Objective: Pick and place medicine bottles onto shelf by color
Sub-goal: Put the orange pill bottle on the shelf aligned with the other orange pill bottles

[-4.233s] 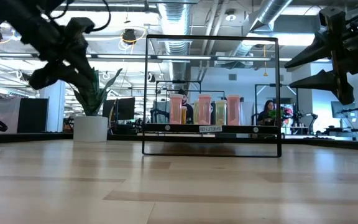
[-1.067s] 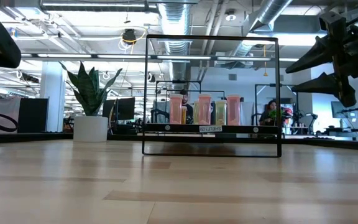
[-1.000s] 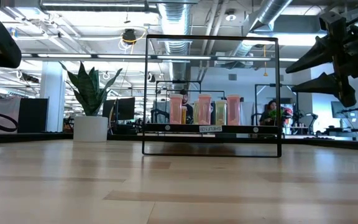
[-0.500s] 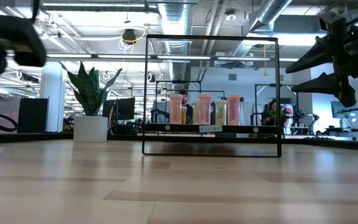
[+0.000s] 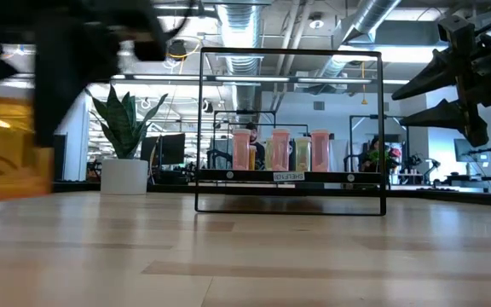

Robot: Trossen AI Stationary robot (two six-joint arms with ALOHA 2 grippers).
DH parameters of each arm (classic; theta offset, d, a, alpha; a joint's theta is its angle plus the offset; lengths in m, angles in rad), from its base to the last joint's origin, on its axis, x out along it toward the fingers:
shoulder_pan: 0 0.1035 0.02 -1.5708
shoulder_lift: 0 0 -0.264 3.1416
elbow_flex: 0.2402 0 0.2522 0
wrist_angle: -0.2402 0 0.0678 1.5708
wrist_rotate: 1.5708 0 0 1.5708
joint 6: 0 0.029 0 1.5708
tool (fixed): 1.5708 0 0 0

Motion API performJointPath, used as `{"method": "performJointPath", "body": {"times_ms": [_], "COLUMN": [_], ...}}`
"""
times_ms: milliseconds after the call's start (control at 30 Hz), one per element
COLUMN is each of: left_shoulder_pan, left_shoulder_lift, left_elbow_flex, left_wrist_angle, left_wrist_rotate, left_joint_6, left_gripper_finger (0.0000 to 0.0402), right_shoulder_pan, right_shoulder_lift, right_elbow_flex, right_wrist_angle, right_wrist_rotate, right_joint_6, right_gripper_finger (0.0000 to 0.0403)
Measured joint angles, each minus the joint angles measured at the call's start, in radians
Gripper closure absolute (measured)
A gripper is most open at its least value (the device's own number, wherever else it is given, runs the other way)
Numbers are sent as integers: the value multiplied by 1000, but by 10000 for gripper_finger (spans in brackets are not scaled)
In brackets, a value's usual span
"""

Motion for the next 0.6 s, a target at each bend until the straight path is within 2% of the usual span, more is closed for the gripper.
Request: {"method": "performJointPath", "body": {"times_ms": [167,333,600], "left_shoulder_pan": [58,106,128], "left_shoulder_lift": [94,204,350], "left_elbow_flex": [133,275,505], "left_wrist_angle": [-16,-59,-182], "left_wrist_rotate": [-2,43,57], "left_joint_6": [152,266,410], "left_gripper_finger": [209,209,209], "right_shoulder_pan": [0,0,0], "right_shoulder_lift": [0,0,0], "right_elbow_flex": [0,0,0], "right_wrist_angle": [0,0,0], "right_wrist_rotate": [0,0,0], "right_joint_6": [0,0,0], "right_gripper_finger": [163,163,163]}}
